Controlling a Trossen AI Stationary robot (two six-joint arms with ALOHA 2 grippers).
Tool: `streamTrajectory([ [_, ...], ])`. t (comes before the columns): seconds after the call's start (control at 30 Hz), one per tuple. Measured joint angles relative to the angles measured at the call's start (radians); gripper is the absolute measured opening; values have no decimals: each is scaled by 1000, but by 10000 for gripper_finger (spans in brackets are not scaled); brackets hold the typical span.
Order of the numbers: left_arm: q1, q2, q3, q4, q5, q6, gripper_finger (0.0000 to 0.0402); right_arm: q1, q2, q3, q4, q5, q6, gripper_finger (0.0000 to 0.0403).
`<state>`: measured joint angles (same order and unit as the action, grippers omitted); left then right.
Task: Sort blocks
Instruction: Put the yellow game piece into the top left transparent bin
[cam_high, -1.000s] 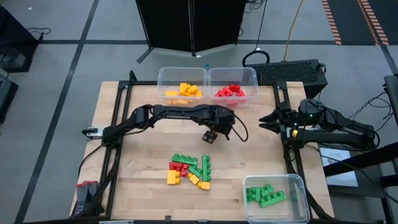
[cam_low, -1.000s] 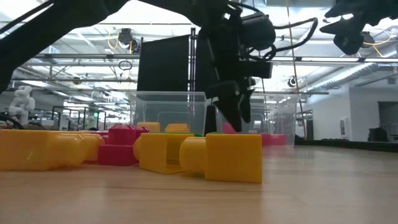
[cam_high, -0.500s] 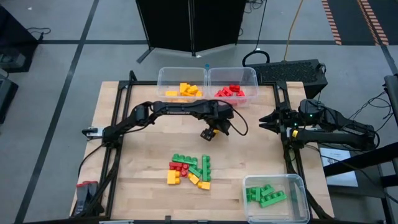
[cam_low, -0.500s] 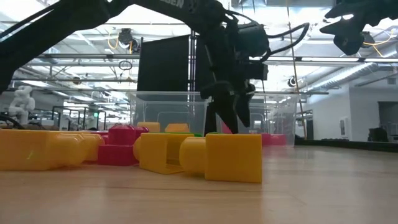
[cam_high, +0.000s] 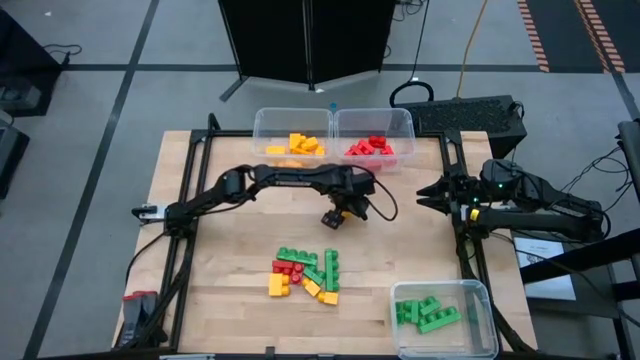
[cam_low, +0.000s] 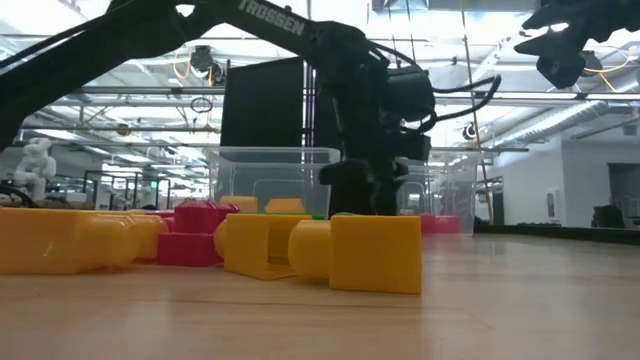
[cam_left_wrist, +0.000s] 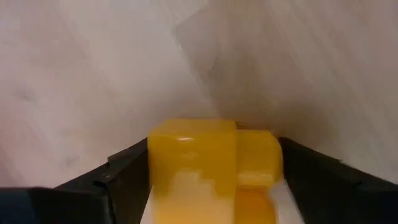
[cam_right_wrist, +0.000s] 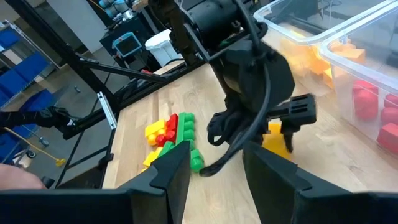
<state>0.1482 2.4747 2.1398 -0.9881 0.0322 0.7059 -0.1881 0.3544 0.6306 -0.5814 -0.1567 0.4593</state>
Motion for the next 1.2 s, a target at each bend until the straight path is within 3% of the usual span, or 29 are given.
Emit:
streamTrajectory([
  [0.43, -6, 2, 7, -31, -60, -135, 219, 0, 0, 0, -4, -1, 21, 144],
  [0.9, -60, -41, 211, -105, -80, -314, 216, 0, 0, 0, -4, 0, 26, 144],
  [1.2, -29, -219, 214, -130, -347, -412, 216, 0, 0, 0, -3, 2, 13, 144],
])
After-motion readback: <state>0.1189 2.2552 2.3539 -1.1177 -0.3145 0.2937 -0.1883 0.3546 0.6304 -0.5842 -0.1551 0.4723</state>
